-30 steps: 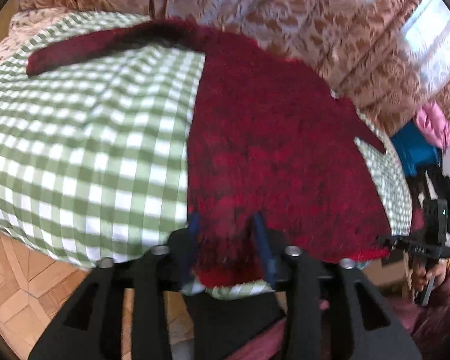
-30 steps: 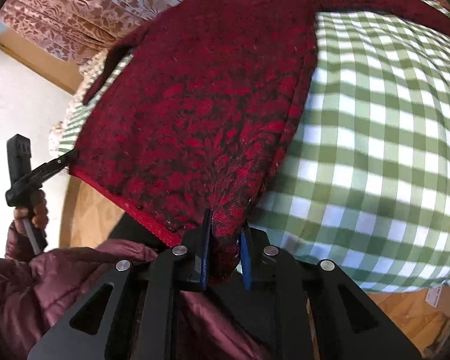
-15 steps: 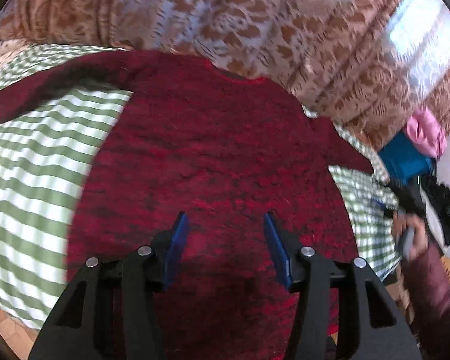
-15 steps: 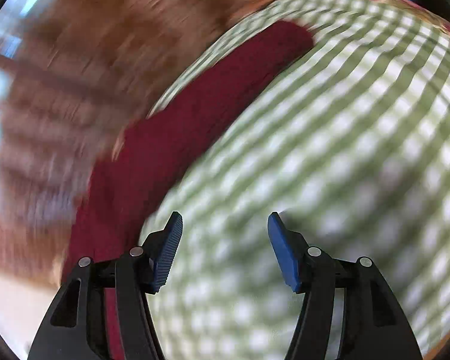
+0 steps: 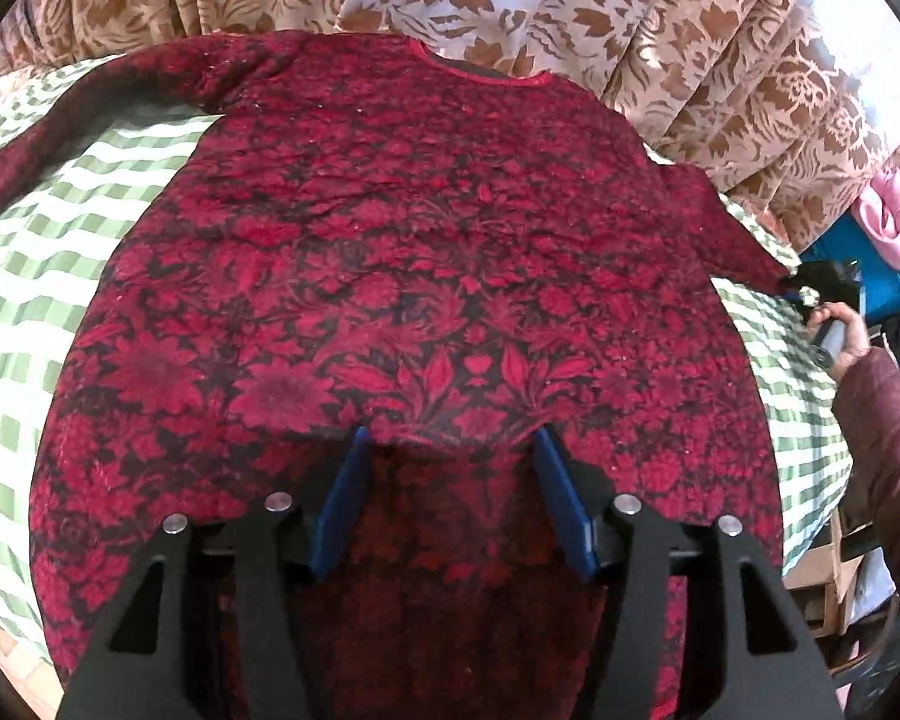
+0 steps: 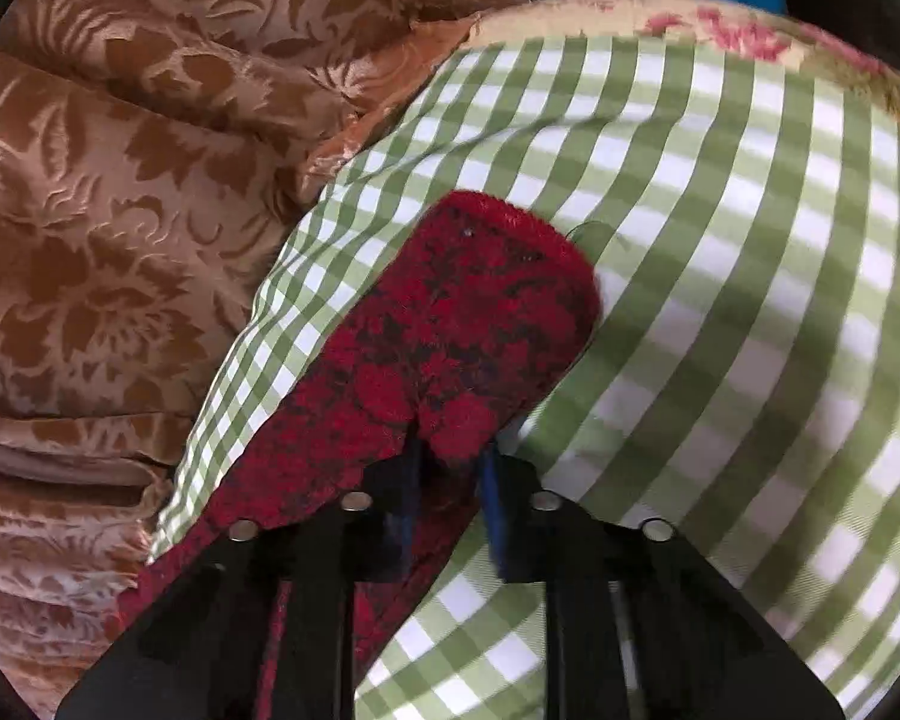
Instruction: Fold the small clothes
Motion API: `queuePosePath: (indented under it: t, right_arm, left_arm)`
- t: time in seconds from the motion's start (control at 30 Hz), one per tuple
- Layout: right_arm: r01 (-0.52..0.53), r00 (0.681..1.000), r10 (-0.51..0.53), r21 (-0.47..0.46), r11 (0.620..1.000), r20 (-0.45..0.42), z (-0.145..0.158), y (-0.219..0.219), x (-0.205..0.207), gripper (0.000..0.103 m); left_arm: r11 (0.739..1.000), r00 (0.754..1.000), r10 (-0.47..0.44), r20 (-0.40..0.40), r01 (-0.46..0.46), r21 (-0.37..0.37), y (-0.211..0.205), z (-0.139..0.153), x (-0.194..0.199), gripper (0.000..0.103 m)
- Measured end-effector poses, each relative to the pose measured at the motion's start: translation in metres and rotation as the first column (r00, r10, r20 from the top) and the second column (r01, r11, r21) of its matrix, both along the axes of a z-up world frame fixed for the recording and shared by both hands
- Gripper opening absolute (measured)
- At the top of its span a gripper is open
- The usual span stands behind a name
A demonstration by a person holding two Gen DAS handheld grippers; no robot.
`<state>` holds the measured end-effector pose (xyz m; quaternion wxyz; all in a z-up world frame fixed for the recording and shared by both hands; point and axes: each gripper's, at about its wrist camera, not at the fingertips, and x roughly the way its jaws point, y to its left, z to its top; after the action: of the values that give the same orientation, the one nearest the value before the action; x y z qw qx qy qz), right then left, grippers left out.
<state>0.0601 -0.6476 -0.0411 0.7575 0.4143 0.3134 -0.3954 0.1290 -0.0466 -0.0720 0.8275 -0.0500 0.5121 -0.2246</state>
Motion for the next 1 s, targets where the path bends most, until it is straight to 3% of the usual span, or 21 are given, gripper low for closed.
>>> queuePosePath:
  t: [0.1, 0.23, 0.33, 0.4, 0.47, 0.53, 0.6, 0.67, 0.77, 0.8, 0.9, 0.97, 1.0]
  right_arm:
    - [-0.034, 0.999, 0.031, -0.105, 0.994, -0.028, 0.024, 0.021, -0.024, 0.012]
    - [0.003, 0.997, -0.018, -0.190, 0.982, -0.076, 0.037, 0.048, -0.067, 0.012]
    - [0.039, 0.985, -0.076, -0.222, 0.974, -0.158, 0.025, 0.059, -0.084, 0.012]
    - [0.069, 0.971, -0.111, -0.196, 0.978, -0.213, 0.008, 0.059, -0.089, 0.012]
    - [0.091, 0.968, -0.131, -0.182, 0.979, -0.216, 0.002, 0.061, -0.095, 0.013]
    - [0.094, 0.969, -0.132, -0.179, 0.979, -0.211, 0.002, 0.066, -0.099, 0.022]
    - [0.101, 0.973, -0.131, -0.162, 0.982, -0.189, 0.009, 0.072, -0.103, 0.061]
    - [0.093, 0.975, -0.127, -0.185, 0.978, -0.182, 0.019, 0.085, -0.102, 0.070]
    - [-0.011, 0.987, -0.020, -0.193, 0.981, -0.159, 0.034, 0.118, -0.085, 0.073]
    - [-0.058, 0.989, 0.030, -0.191, 0.980, -0.145, 0.039, 0.136, -0.076, 0.078]
    - [-0.245, 0.967, 0.229, -0.173, 0.954, -0.109, 0.043, 0.195, -0.038, 0.079]
    - [-0.414, 0.910, 0.403, -0.154, 0.897, -0.097, 0.039, 0.250, -0.005, 0.079]
    - [-0.477, 0.879, 0.468, -0.143, 0.867, -0.093, 0.036, 0.271, 0.008, 0.079]
  left_arm:
    - [1.000, 1.000, 0.002, -0.004, -0.002, -0.005, -0.002, -0.001, 0.004, 0.060]
    - [1.000, 1.000, 0.012, -0.002, -0.012, -0.028, 0.003, -0.002, 0.003, 0.061]
    - [0.999, 1.000, 0.002, 0.004, -0.002, -0.037, 0.004, -0.004, 0.003, 0.061]
    - [0.999, 1.000, -0.004, 0.004, 0.005, -0.049, 0.007, -0.003, 0.003, 0.062]
    - [0.996, 1.000, 0.005, -0.005, -0.006, -0.091, 0.017, 0.001, 0.002, 0.062]
    - [0.989, 0.999, 0.036, -0.007, -0.037, -0.146, 0.037, 0.007, 0.003, 0.063]
    - [0.979, 0.994, 0.107, 0.010, -0.103, -0.177, 0.064, 0.014, 0.005, 0.065]
    - [0.967, 0.985, 0.174, 0.019, -0.168, -0.191, 0.091, 0.017, 0.009, 0.065]
    - [0.935, 0.945, 0.325, 0.046, -0.313, -0.169, 0.148, 0.019, 0.019, 0.073]
    - [0.911, 0.917, 0.397, 0.047, -0.387, -0.143, 0.173, 0.016, 0.026, 0.073]
    - [0.848, 0.851, 0.525, 0.026, -0.520, -0.103, 0.226, 0.006, 0.041, 0.079]
    - [0.771, 0.780, 0.626, -0.028, -0.623, -0.133, 0.269, -0.003, 0.052, 0.079]
    - [0.718, 0.734, 0.676, -0.058, -0.675, -0.170, 0.295, -0.007, 0.057, 0.079]
